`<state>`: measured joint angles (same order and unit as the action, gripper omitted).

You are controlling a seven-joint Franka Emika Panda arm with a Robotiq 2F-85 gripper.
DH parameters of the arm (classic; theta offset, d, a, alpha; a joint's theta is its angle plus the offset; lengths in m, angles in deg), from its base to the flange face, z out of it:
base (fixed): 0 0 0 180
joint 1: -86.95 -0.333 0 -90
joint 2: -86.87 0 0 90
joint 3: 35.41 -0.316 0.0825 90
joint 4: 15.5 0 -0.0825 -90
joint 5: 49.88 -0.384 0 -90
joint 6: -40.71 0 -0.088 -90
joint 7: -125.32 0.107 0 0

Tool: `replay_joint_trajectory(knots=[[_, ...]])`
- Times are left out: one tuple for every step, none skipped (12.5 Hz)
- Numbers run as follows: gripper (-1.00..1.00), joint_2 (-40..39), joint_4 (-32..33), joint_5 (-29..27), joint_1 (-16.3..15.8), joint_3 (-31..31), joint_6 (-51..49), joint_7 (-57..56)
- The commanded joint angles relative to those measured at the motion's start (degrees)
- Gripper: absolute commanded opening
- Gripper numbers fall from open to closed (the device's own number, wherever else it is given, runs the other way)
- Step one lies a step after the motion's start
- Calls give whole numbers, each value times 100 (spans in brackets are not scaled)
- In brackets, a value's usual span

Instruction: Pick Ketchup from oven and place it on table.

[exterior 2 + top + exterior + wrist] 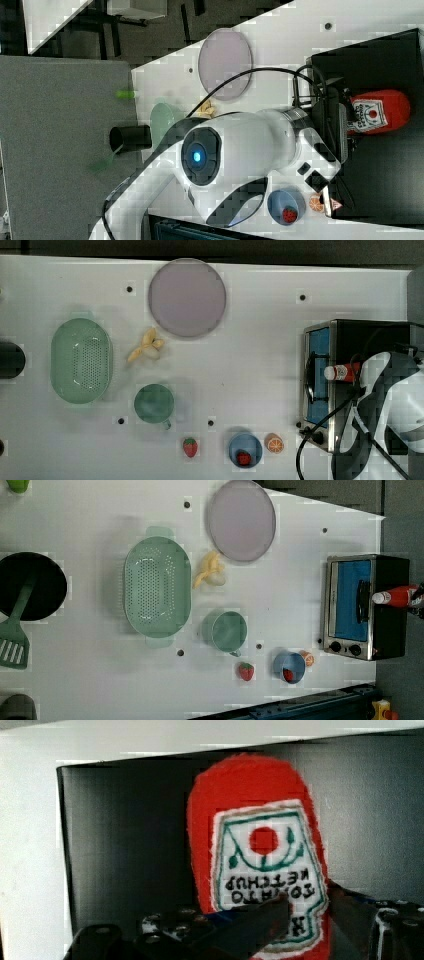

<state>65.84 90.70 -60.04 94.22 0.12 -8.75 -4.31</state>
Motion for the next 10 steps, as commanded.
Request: replay_joint_trajectory(knots=[[27, 467, -594, 155, -221, -20, -316, -161], [27, 590, -792, 208, -321, -36, -482, -177], [27, 703, -1003, 267, -413, -59, -746, -177], [27, 808, -1214, 326, -505, -72, -1144, -177], [27, 909, -1425, 403, -598, -75, -1650, -177], [27, 996, -1641, 493, -698, -99, -2189, -177], [27, 1061, -1839, 622, -797, -164, -2656, -177], [27, 1128, -1992, 739, -908, -277, -3034, -177], [27, 1207, -2070, 825, -1027, -439, -3326, -177], [27, 1287, -2088, 832, -1141, -644, -3523, -177]])
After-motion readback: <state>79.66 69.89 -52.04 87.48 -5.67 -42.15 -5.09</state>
